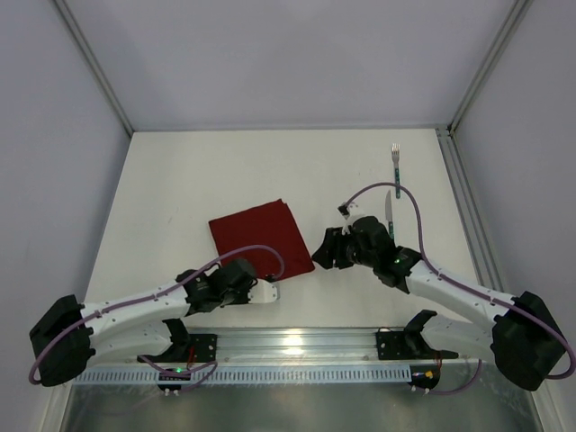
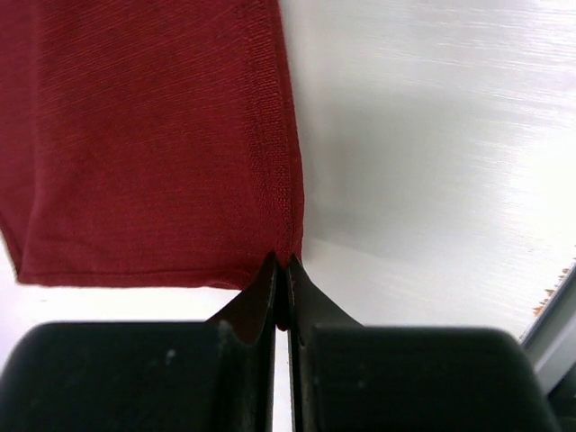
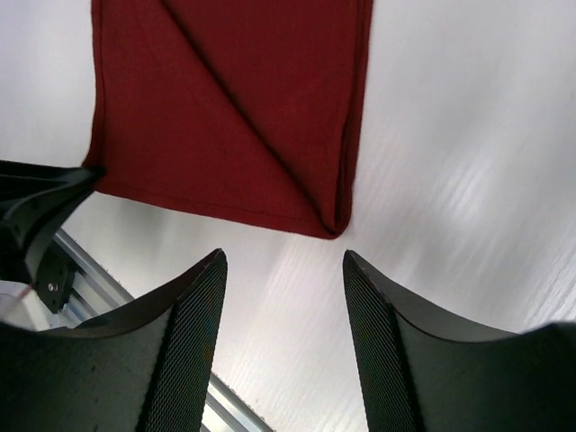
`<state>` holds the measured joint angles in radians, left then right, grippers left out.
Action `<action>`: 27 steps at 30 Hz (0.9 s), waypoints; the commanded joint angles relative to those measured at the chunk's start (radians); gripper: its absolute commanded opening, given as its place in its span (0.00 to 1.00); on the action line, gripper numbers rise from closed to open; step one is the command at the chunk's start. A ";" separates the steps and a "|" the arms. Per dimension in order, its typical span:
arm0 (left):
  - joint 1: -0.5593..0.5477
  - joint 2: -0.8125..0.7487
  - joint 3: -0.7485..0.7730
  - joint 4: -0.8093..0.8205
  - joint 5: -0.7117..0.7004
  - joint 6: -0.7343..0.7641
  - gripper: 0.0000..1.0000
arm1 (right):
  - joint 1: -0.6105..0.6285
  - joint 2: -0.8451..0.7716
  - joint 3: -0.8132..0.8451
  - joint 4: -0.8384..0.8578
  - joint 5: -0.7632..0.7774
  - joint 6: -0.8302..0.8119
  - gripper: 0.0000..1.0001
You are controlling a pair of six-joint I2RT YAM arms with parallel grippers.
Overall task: Fold the napkin into a case and place the utensils inside
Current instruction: Turn over the square folded napkin at the center of the board.
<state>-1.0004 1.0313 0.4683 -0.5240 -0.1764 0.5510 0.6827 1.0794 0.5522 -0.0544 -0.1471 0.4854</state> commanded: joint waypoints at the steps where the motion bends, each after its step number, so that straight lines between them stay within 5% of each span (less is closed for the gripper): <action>1: -0.001 -0.065 0.003 0.038 -0.084 -0.013 0.00 | -0.005 -0.003 -0.057 0.062 0.008 0.189 0.59; 10: -0.003 -0.178 0.059 0.012 -0.112 -0.011 0.00 | -0.003 -0.059 -0.109 0.179 -0.052 0.324 0.60; 14: -0.001 -0.165 0.067 0.010 -0.107 -0.010 0.00 | 0.027 -0.061 -0.257 0.446 -0.048 0.582 0.60; 21: -0.003 -0.139 0.069 0.027 -0.100 -0.019 0.00 | 0.236 0.124 -0.273 0.651 0.142 0.864 0.58; 27: -0.003 -0.148 0.070 0.016 -0.094 -0.026 0.00 | 0.294 0.375 -0.258 0.861 0.261 1.056 0.58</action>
<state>-1.0000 0.8936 0.5011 -0.5209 -0.2699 0.5472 0.9592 1.3895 0.2543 0.6407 0.0025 1.4055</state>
